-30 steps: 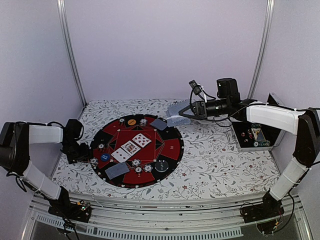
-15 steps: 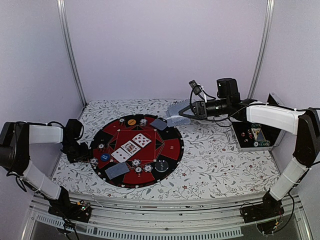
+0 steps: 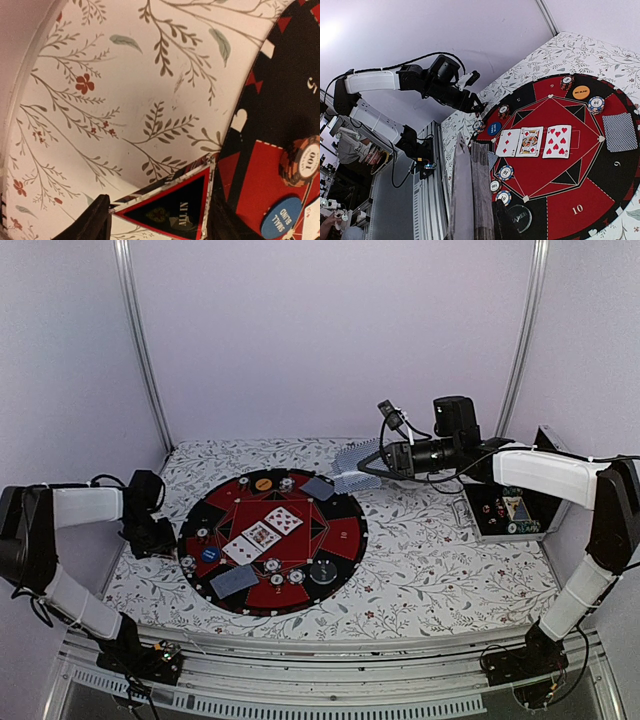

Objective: Distribute texas hold em gaming equipment
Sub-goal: Pick up the all-in button from the center of the board, then place the all-in button in the big blind area.

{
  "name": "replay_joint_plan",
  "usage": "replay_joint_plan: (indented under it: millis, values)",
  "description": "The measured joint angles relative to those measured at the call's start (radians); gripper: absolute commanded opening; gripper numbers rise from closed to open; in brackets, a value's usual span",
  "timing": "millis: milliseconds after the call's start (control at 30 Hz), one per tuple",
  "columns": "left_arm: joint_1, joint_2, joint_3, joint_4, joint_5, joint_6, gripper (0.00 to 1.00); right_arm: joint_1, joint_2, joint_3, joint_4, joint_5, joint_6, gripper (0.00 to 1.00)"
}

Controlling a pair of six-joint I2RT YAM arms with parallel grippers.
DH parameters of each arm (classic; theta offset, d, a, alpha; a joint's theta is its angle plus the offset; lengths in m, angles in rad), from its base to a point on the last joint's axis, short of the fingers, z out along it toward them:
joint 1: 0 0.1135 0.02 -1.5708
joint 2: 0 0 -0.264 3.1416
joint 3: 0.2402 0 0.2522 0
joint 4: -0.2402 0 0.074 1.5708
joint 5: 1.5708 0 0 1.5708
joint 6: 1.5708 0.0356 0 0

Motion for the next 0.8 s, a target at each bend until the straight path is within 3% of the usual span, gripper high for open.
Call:
replay_joint_plan:
  millis: [267,467,800]
  values:
    - [-0.007,-0.030,0.092,-0.041,-0.020,0.018,0.58,0.000,0.000,0.000,-0.001,-0.001,-0.001,0.01]
    - [-0.072,-0.025,0.209,-0.087,-0.029,0.045,0.58,0.000,0.000,0.000,-0.008,0.000,-0.003,0.01]
    - [-0.186,0.160,0.472,-0.121,-0.036,0.138,0.58,0.000,0.000,0.002,-0.049,0.005,-0.016,0.01]
